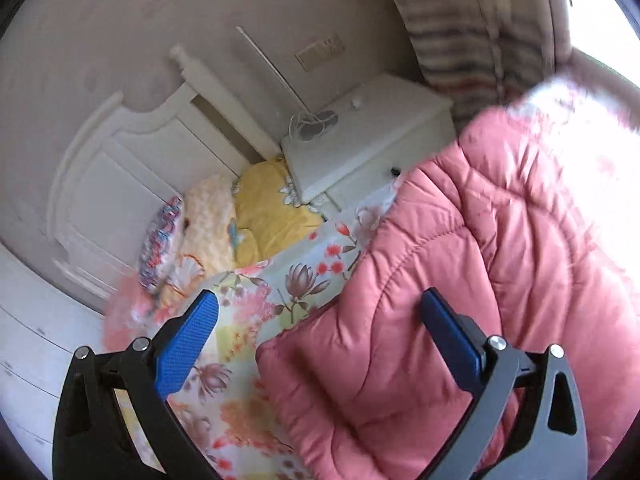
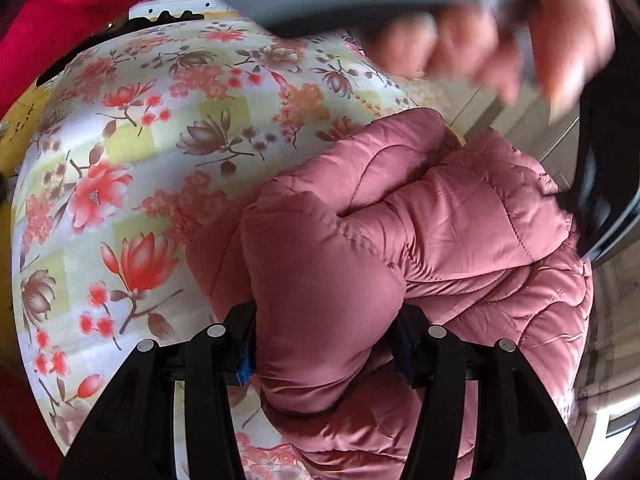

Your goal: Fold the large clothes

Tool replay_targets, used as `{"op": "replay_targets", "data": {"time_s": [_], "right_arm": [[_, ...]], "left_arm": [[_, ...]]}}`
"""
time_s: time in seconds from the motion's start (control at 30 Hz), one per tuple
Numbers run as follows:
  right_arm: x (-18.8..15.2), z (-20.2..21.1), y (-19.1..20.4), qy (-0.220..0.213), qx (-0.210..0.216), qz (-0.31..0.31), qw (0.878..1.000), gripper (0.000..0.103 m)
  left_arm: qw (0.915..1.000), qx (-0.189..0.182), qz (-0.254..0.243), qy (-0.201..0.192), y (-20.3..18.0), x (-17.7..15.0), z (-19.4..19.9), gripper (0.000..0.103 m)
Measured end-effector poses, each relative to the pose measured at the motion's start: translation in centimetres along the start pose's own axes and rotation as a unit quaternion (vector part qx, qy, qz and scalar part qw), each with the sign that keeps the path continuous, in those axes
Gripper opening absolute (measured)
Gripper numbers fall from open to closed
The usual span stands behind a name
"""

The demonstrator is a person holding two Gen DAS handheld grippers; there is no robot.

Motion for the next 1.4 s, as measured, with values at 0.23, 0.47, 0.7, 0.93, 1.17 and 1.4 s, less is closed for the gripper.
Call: {"op": "replay_targets", "data": {"time_s": [0.23, 0.47, 0.7, 0.93, 1.17, 1.4], "right_arm": [[-0.5, 0.2, -0.2, -0.032, 0.02, -0.024, 0.999, 0.06], [-1.3, 6.6, -1.0, -0.134, 0.063, -0.078, 0.986, 0.077], [-5.2, 12.6, -9.8, -0.112, 0.011, -0.175, 0.978, 0.077], [-6.7, 6.9, -11.7, -0.023, -0.012, -0.173, 0.985, 0.077], [-6.1, -1.4, -7.6, 0.044, -0.046, -0.126, 0.99, 0.086], [-6.2, -2.0, -8.4, 0.05, -0.015, -0.137, 0.989, 0.087]], "left_arm": [[0.9993, 0.031, 0.012, 0.018, 0.2, -2.2, -3.2, 0.101], [0.9974, -0.003, 0.064, 0.031, 1.2, -5.1, -4.8, 0.101], [0.9962, -0.022, 0.081, 0.024, 2.2, -5.9, -5.4, 0.101], [0.9926, -0.047, 0.111, 0.013, 2.8, -6.7, -5.7, 0.101], [0.9905, -0.05, 0.128, 0.008, 3.1, -7.1, -6.2, 0.101], [0.9831, -0.037, 0.179, -0.014, 7.0, -6.7, -1.1, 0.101]]}}
Point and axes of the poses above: each gripper's, at about its wrist camera, not at the fingertips, and z roughly against the way its jaws point, y to its left, x to its top, the point moved 6 cm from there along -z, roughly the way its jaws point, and after that the axes turned 11 degrees about z, right-handed, at the moved point
